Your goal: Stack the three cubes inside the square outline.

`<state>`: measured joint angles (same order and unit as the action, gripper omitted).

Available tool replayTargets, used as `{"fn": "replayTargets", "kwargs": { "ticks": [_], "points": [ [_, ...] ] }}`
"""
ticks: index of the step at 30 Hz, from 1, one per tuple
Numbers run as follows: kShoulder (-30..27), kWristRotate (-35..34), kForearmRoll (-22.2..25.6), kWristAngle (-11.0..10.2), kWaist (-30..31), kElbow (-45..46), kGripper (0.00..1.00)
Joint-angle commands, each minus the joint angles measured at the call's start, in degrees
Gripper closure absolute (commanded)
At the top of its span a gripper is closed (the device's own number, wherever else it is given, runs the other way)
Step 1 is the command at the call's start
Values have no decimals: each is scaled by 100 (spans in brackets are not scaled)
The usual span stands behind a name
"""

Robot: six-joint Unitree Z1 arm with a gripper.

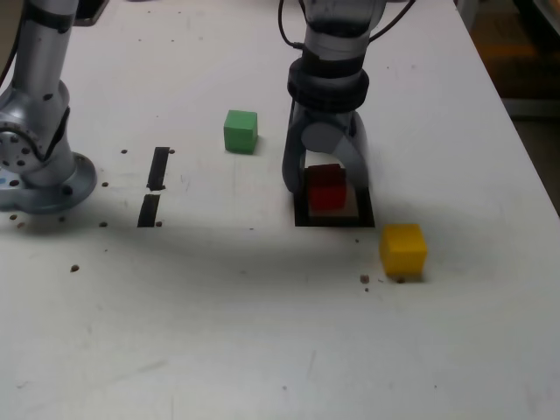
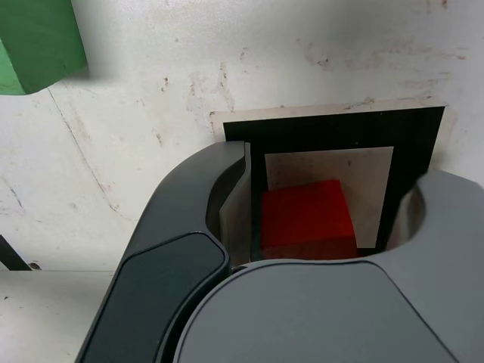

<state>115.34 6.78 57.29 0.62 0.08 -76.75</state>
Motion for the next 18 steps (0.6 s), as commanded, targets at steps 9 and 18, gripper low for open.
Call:
{"fn": "replayTargets", "kwargs": {
  "ticks": [9,18],
  "points": [
    [-509,25,307,-223,-8,25,13],
    [-1324,0,1297,-419,211,-356,2]
  ]
}}
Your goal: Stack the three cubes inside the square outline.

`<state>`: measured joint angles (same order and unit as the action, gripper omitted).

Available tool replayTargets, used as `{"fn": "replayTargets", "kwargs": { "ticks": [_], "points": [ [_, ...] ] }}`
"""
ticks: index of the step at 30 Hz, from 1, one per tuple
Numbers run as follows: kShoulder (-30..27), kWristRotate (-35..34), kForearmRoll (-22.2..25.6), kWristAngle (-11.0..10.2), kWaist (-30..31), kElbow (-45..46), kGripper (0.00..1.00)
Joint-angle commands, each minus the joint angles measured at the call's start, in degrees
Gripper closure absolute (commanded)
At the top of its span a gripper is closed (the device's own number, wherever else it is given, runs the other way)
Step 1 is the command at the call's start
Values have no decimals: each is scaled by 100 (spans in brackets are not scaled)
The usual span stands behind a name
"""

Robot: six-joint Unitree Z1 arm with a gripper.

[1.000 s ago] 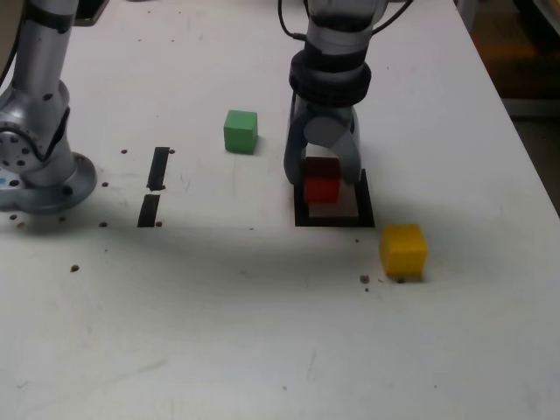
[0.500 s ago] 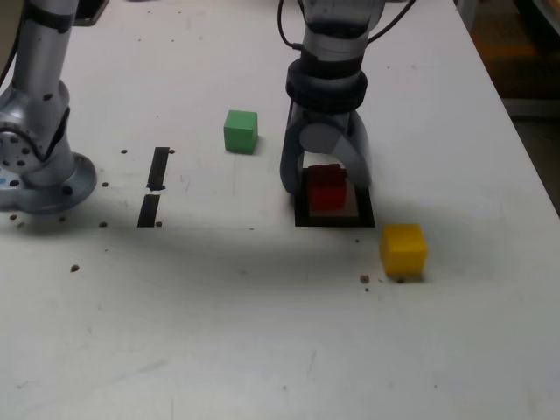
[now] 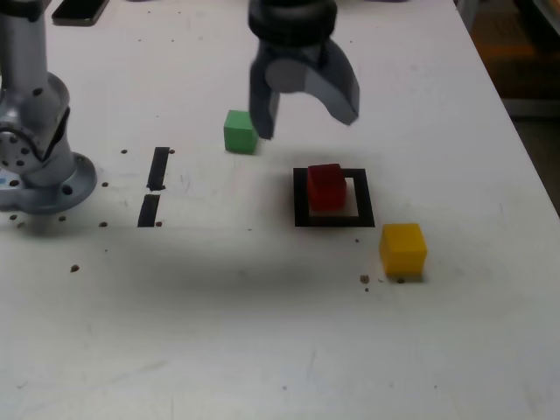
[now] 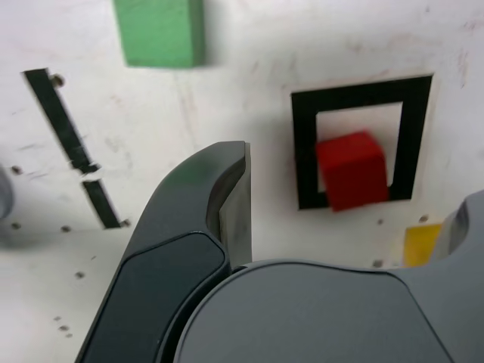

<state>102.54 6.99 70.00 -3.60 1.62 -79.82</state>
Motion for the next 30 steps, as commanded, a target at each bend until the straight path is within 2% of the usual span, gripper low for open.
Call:
{"fn": "replayTargets", "kwargs": {
  "ticks": [1,8,14,24,30],
  "points": [
    [-83,-49,95,8,134,-112,1],
    [-70,-510,247,97,896,-707,1],
    [401,-916,476,270,1391,-1411,1],
    [1380,-1242,538,746,1656,-1980,3],
    [1844,-1244,459,853,1655,-2252,3]
  ]
}}
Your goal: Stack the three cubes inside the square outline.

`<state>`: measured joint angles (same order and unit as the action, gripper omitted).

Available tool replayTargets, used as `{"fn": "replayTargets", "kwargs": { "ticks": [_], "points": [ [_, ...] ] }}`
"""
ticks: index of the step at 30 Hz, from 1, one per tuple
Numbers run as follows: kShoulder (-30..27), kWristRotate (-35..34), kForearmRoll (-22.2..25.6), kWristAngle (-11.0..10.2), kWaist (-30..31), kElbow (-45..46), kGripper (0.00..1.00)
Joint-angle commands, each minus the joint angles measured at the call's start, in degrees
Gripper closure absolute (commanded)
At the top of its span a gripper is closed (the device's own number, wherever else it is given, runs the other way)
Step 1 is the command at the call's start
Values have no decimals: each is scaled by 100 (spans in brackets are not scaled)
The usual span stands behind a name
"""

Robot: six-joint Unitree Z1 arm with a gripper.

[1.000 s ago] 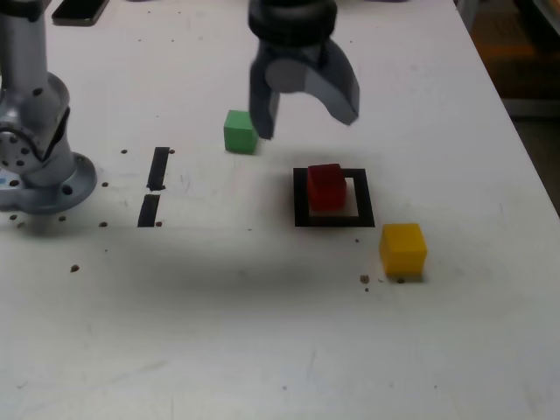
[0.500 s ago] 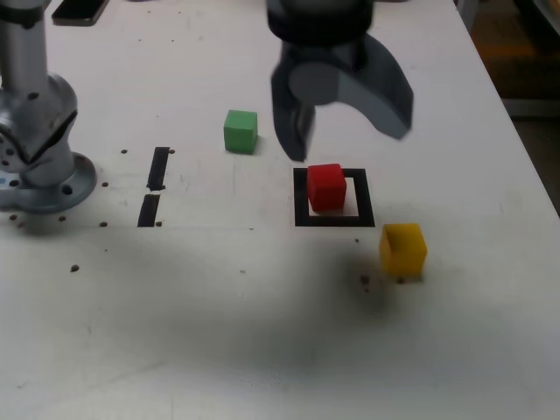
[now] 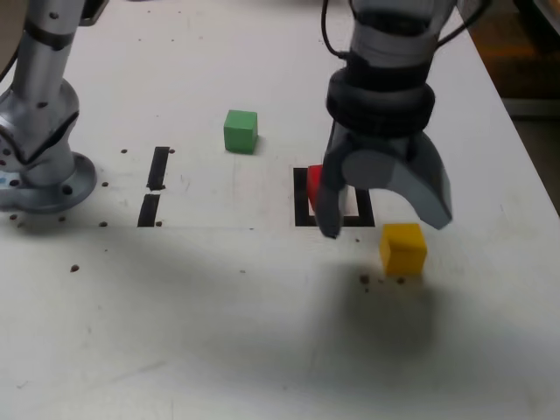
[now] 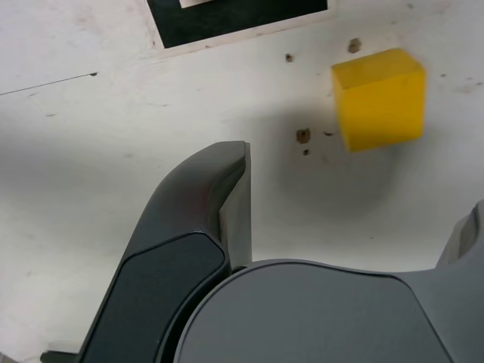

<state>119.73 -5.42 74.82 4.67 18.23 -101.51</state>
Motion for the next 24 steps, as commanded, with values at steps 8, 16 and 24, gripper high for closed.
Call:
{"fn": "replayTargets", "kwargs": {
  "ticks": [8,16,24],
  "points": [
    [701,22,-172,86,-77,-300,3],
    [996,175,-181,40,-295,-387,3],
    [1161,215,-242,-11,-389,-396,5]
  ]
}}
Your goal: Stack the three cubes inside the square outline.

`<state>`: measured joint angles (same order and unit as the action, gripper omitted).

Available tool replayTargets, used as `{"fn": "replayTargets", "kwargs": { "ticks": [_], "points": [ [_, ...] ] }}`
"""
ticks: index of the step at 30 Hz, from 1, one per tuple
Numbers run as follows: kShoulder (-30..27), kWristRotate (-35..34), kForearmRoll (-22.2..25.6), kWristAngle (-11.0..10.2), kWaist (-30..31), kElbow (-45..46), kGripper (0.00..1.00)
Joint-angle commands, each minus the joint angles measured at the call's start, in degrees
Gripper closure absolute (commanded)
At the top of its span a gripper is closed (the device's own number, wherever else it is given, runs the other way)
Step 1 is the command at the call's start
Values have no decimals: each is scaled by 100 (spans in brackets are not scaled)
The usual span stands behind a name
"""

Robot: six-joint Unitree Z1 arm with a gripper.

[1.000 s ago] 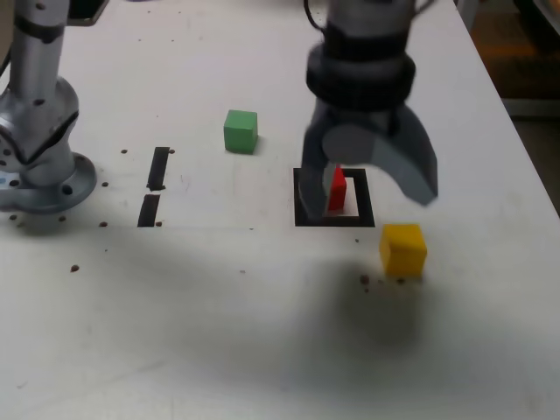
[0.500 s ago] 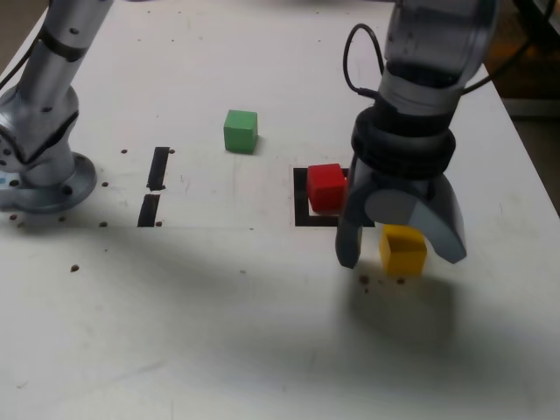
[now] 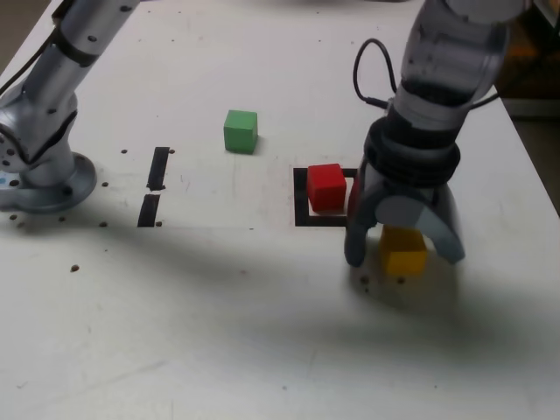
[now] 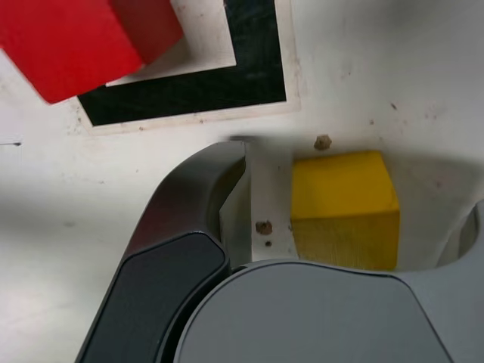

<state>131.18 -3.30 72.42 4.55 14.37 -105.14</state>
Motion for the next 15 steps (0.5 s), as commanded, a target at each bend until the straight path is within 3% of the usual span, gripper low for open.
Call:
{"fn": "replayTargets", "kwargs": {
  "ticks": [1,5,8,15],
  "points": [
    [35,0,-5,14,-5,-36,6],
    [74,-18,25,77,-8,-38,14],
    [70,-54,45,69,-12,-41,26],
    [-9,-135,-119,-83,4,-39,77]
  ]
}}
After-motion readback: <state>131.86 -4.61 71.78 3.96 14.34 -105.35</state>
